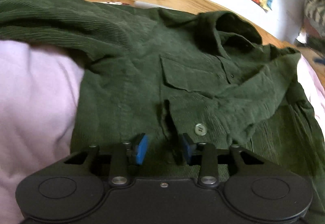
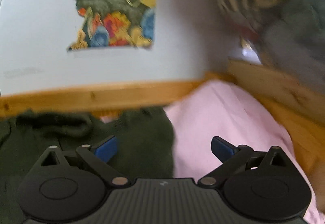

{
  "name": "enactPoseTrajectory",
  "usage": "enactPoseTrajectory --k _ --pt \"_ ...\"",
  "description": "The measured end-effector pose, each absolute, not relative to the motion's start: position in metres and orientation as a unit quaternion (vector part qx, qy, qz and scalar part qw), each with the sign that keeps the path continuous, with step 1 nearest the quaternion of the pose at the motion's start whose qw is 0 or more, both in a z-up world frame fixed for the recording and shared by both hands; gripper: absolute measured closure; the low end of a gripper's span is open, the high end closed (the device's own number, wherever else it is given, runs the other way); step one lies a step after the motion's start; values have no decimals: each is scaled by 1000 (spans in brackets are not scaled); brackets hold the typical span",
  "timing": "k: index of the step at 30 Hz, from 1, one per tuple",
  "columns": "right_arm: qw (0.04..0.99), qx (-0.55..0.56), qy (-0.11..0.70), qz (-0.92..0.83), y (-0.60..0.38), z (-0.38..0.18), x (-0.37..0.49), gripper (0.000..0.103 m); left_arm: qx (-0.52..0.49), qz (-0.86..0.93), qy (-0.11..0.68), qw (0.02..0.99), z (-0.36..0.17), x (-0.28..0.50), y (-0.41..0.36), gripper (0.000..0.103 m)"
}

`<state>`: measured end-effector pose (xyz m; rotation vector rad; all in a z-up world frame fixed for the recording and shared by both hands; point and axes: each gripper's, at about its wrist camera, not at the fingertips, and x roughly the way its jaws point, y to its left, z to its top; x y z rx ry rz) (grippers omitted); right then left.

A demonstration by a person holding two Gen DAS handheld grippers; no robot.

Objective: Fold large clothes

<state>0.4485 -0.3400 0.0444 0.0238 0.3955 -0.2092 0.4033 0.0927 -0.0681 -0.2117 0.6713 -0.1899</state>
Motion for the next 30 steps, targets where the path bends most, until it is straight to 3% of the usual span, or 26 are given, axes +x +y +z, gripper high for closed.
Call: enactPoseTrajectory --k 5,8,9,10,11,12,13,14,19,22,28,30 --pt "960 57 264 -72 -364 -3 436 9 -150 -119 302 934 -65 400 99 23" --pt "962 76 255 -57 -357 -11 438 9 -185 -143 293 927 -66 413 100 21" --pt "962 75 254 -60 -353 -13 441 9 -198 -143 301 922 -68 421 100 29" --pt "959 69 264 -69 -349 -14 448 21 -214 -145 316 913 -72 429 99 36" --pt "955 59 282 -69 -345 -16 456 64 -227 -151 330 904 -75 436 98 57" --pt "949 41 303 -77 -342 -17 465 82 -231 -154 340 899 -79 439 97 76" --pt "946 30 312 -85 -338 -17 465 85 -228 -150 347 897 -81 441 95 84" --pt "949 23 304 -83 -336 -13 462 90 -222 -139 347 901 -81 441 93 99" --pt "963 9 247 -112 -349 15 434 91 -243 -118 320 908 -64 432 99 100" --pt "949 4 292 -120 -353 -2 442 91 -244 -97 347 900 -56 432 95 100" --pt "967 -23 220 -125 -331 23 450 70 -221 -103 407 880 -67 439 82 98" --pt "970 -41 215 -111 -324 32 468 70 -220 -101 410 879 -66 442 85 89"
